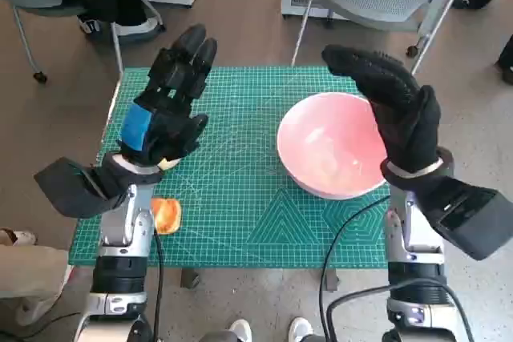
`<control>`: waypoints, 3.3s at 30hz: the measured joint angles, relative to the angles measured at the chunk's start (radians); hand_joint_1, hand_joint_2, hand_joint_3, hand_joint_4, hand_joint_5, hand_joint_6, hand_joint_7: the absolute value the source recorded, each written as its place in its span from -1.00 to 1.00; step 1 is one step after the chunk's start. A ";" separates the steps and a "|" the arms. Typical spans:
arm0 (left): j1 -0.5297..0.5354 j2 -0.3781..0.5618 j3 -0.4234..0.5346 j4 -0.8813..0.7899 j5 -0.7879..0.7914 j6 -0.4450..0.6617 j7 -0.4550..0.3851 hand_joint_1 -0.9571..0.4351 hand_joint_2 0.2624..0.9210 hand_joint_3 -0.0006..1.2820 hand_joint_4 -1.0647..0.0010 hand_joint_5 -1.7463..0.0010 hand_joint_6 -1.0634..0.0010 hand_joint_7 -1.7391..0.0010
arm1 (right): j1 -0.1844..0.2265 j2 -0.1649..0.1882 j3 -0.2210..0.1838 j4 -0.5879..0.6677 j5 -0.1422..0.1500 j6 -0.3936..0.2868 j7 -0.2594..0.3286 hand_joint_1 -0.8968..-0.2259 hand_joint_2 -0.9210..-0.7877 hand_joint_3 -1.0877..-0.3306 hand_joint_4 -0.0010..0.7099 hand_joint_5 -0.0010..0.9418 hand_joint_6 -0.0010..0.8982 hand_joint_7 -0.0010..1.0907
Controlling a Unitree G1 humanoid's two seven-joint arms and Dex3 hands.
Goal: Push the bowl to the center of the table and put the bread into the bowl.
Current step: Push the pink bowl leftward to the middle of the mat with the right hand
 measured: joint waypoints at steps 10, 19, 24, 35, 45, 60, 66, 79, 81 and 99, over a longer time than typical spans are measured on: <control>0.001 -0.002 0.000 -0.001 -0.003 0.000 -0.001 -0.60 1.00 -0.34 0.92 1.00 1.00 0.57 | 0.000 0.000 0.000 0.000 0.000 -0.004 0.000 -0.33 -1.00 -0.38 -0.76 -1.00 -0.93 -0.43; 0.003 -0.003 0.000 -0.019 -0.009 0.001 -0.002 -0.60 1.00 -0.33 0.93 1.00 1.00 0.58 | 0.007 0.002 0.004 -0.015 0.001 -0.002 0.000 -0.34 -1.00 -0.39 -0.76 -1.00 -0.94 -0.42; 0.003 -0.004 0.000 -0.035 -0.010 0.001 -0.003 -0.61 1.00 -0.33 0.93 1.00 1.00 0.58 | 0.010 0.003 0.008 -0.038 0.001 0.002 0.000 -0.35 -1.00 -0.38 -0.76 -1.00 -0.95 -0.41; 0.010 -0.004 0.001 -0.036 -0.010 0.001 -0.009 -0.61 1.00 -0.33 0.93 1.00 1.00 0.60 | 0.030 0.003 0.019 -0.077 0.001 0.012 0.000 -0.39 -1.00 -0.37 -0.77 -1.00 -0.98 -0.39; 0.021 -0.004 0.001 -0.037 -0.008 -0.005 -0.009 -0.61 1.00 -0.31 0.93 1.00 1.00 0.60 | 0.021 -0.021 -0.018 0.006 0.025 -0.009 0.027 -0.38 -1.00 -0.32 -0.73 -0.99 -0.96 -0.38; 0.025 -0.015 0.002 0.000 -0.006 -0.053 -0.011 -0.61 1.00 -0.34 0.91 0.99 0.99 0.59 | -0.099 -0.116 -0.126 0.320 0.014 -0.130 0.016 -0.34 -1.00 -0.36 -0.71 -1.00 -0.84 -0.53; 0.030 -0.018 0.003 0.015 -0.005 -0.058 -0.010 -0.61 1.00 -0.34 0.91 0.99 0.99 0.58 | -0.169 -0.173 -0.160 0.499 -0.042 -0.173 -0.058 -0.34 -1.00 -0.44 -0.73 -1.00 -0.83 -0.57; 0.034 -0.030 0.004 0.019 -0.006 -0.063 -0.009 -0.63 1.00 -0.35 0.91 1.00 0.98 0.59 | -0.284 -0.232 -0.176 0.816 -0.125 -0.110 -0.203 -0.35 -1.00 -0.52 -0.82 -1.00 -0.80 -0.73; 0.035 -0.030 0.005 0.021 -0.006 -0.063 -0.009 -0.64 1.00 -0.35 0.91 1.00 0.98 0.59 | -0.292 -0.236 -0.178 0.844 -0.131 -0.083 -0.214 -0.36 -1.00 -0.51 -0.83 -1.00 -0.77 -0.78; 0.042 -0.029 0.016 0.023 -0.011 -0.063 -0.019 -0.64 1.00 -0.35 0.91 1.00 0.96 0.60 | -0.306 -0.239 -0.197 0.947 -0.162 0.151 -0.274 -0.38 -1.00 -0.54 -0.86 -1.00 -0.73 -0.89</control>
